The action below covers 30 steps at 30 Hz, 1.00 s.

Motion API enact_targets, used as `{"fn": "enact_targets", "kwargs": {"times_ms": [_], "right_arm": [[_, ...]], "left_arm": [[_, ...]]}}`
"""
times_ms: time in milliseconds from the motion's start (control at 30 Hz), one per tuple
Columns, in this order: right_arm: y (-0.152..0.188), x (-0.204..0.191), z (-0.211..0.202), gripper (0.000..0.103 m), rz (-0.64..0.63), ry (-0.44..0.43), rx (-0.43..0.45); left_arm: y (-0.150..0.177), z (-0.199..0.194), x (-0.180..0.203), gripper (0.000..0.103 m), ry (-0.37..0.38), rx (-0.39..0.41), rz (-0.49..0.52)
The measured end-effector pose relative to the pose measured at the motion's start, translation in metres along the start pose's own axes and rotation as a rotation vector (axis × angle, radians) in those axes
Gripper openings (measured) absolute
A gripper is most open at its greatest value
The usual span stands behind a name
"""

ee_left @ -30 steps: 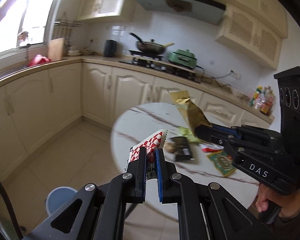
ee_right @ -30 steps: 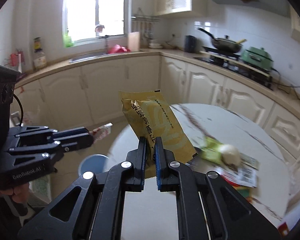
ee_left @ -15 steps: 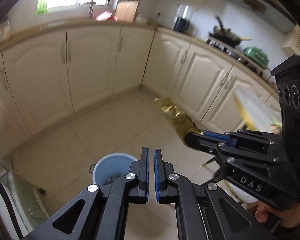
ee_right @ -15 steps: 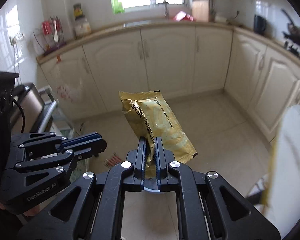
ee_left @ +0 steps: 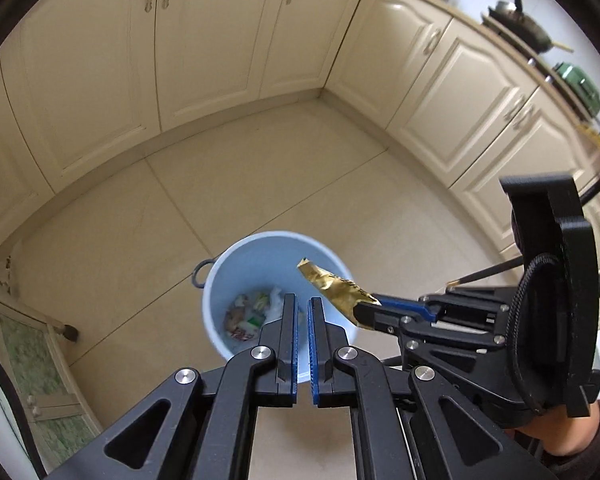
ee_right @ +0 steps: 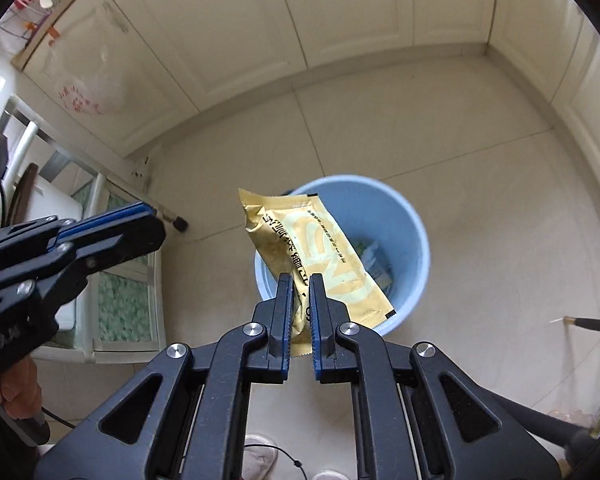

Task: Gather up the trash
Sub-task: 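Carry both packets over the blue bucket and open both tools to drop them, then move both tools back toward the table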

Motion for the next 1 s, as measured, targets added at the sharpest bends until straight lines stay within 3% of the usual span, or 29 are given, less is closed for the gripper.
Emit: {"fn": "enact_targets", "kwargs": {"times_ms": [67,133,233,333,400,467,567,600,633,700,833,867,1000], "right_arm": [[-0.003,0.007,0.01,0.011,0.007,0.029,-0.004],[-0.003,0.007,0.005,0.021,0.01,0.045,0.014],[-0.005,0.005,-0.011,0.046,0.009,0.105,0.056],[-0.011,-0.004,-0.046,0.048,0.027,0.126,0.131],[-0.014,-0.017,-0.077,0.056,0.015,0.15,0.192],[-0.014,-0.029,-0.113,0.062,-0.011,0.184,0.258],[-0.008,-0.041,-0.166,0.066,-0.028,0.233,0.332],[-0.004,-0.045,-0.187,0.08,-0.028,0.254,0.363],[0.0,-0.046,-0.209,0.085,-0.026,0.264,0.393],[0.012,-0.053,-0.253,0.086,-0.023,0.269,0.464],[0.039,-0.065,-0.336,0.1,-0.019,0.292,0.583],[0.047,-0.069,-0.356,0.1,-0.018,0.305,0.61],[0.096,-0.078,-0.44,0.103,-0.004,0.36,0.725]], "left_arm": [[-0.002,0.01,0.001,0.001,-0.006,-0.008,-0.016],[-0.008,0.011,0.006,0.002,-0.006,-0.001,-0.026],[-0.014,-0.005,0.01,0.008,-0.026,0.035,-0.039],[-0.027,-0.03,0.019,0.015,-0.035,0.086,-0.044],[-0.039,-0.055,0.028,0.039,-0.042,0.141,-0.047],[-0.043,-0.086,0.036,0.054,-0.072,0.205,-0.048],[-0.055,-0.132,0.059,0.06,-0.089,0.297,-0.051],[-0.058,-0.148,0.069,0.064,-0.092,0.321,-0.053],[-0.063,-0.164,0.077,0.067,-0.101,0.348,-0.054],[-0.066,-0.2,0.102,0.079,-0.12,0.413,-0.04],[-0.073,-0.261,0.148,0.087,-0.172,0.528,0.01],[-0.075,-0.275,0.163,0.094,-0.177,0.555,0.019],[-0.075,-0.323,0.234,0.1,-0.197,0.663,0.074]]}}
Point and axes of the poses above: each gripper's, at about its wrist camera, not at the fingertips, and z roughly the way its jaws point, x to its right, y to its underside, the point moved 5 cm from there along z, roughly the way its jaws point
